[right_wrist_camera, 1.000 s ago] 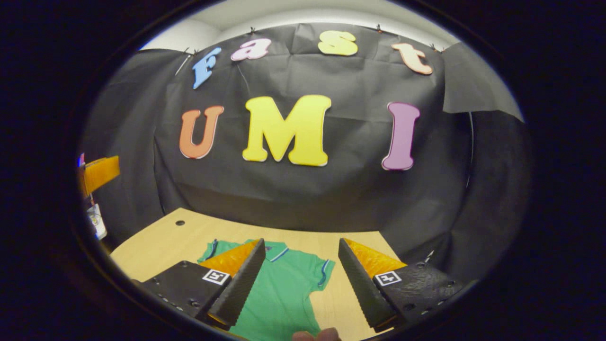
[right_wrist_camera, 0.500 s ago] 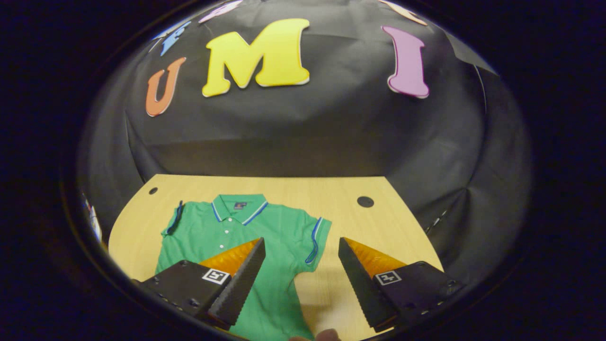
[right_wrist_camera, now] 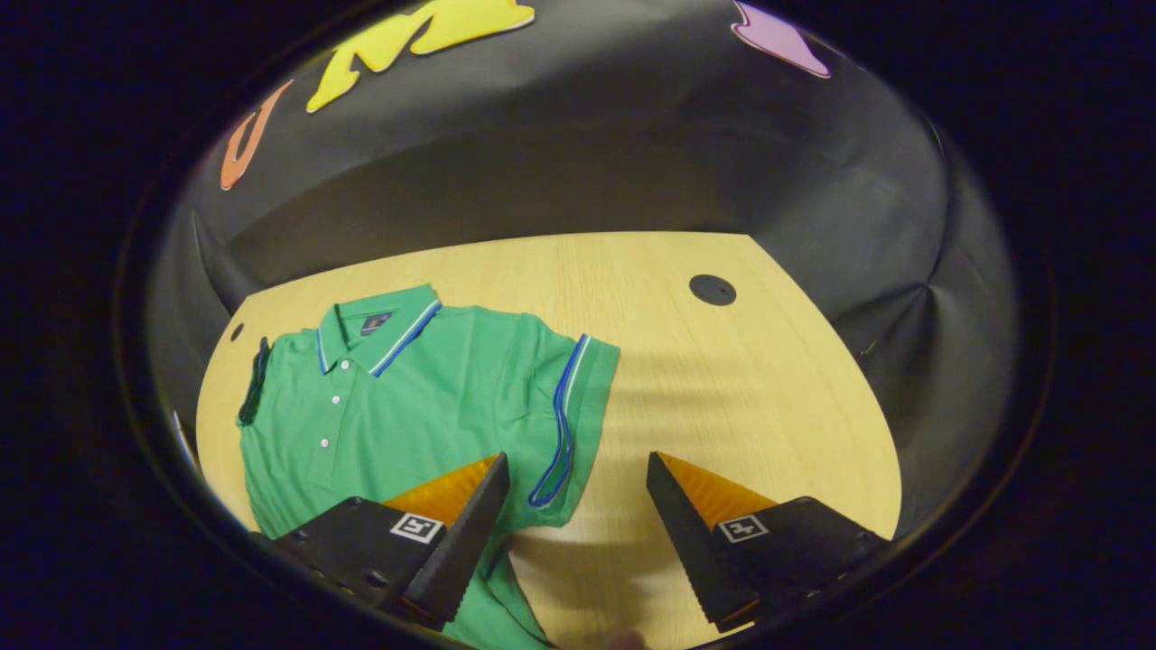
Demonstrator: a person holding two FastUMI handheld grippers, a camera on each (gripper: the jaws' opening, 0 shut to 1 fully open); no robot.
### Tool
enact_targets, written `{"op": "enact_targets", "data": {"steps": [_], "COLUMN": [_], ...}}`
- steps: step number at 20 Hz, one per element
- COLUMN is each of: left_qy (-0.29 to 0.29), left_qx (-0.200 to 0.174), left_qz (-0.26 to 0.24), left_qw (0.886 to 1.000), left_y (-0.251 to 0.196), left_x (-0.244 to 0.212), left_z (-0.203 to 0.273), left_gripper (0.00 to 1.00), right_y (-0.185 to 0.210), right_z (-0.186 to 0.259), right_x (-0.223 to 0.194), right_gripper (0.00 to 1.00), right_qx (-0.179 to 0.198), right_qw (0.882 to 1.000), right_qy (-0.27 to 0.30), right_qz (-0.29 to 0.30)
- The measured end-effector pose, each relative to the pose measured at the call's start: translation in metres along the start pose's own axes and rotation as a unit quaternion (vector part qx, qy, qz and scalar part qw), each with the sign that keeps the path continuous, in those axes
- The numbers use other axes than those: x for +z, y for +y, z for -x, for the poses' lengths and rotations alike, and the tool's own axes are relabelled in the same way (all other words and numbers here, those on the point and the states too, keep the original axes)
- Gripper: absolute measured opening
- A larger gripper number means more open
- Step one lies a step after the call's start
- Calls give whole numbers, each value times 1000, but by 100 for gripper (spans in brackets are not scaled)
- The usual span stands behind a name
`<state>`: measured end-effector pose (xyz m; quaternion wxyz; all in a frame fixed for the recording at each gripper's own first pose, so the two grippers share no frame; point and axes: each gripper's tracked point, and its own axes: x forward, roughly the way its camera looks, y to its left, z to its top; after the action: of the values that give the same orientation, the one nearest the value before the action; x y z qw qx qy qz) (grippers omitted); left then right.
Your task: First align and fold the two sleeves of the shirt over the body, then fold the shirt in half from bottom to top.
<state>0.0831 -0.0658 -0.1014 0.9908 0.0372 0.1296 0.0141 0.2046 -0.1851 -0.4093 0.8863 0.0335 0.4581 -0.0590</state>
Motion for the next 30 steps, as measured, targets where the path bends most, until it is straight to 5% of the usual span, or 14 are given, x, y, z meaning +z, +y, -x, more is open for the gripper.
{"op": "enact_targets", "data": {"steps": [2,4,6,7,11,19,24,30], "left_qy": [4,7,10,12,21,15,10,12], "left_qx": [-1,-1,-1,-1,1,0,18,58], "left_qz": [-7,-10,-12,-13,-12,-3,9,7], "left_qw": [1000,1000,1000,1000,1000,1000,1000,998], "left_y": [-3,-6,-8,-9,-9,-4,21,70], "left_x": [-1,-3,-5,-6,-11,-10,-10,-11], "left_z": [0,1,1,1,4,12,23,37], "left_gripper": [100,100,100,100,100,100,100,100], "right_y": [1,2,3,6,-2,11,86,162], "right_z": [-9,-20,-24,-24,-24,18,44,23], "right_x": [2,0,-1,-1,5,46,64,52], "right_gripper": [93,72,66,48,6,0,0,0], "right_qx": [2,3,3,8,-8,17,50,67], "right_qw": [1000,1000,999,999,999,1000,998,997], "right_qy": [9,20,29,36,36,-22,-40,-18], "right_qz": [-5,-6,-14,-23,-32,-4,10,19]}}
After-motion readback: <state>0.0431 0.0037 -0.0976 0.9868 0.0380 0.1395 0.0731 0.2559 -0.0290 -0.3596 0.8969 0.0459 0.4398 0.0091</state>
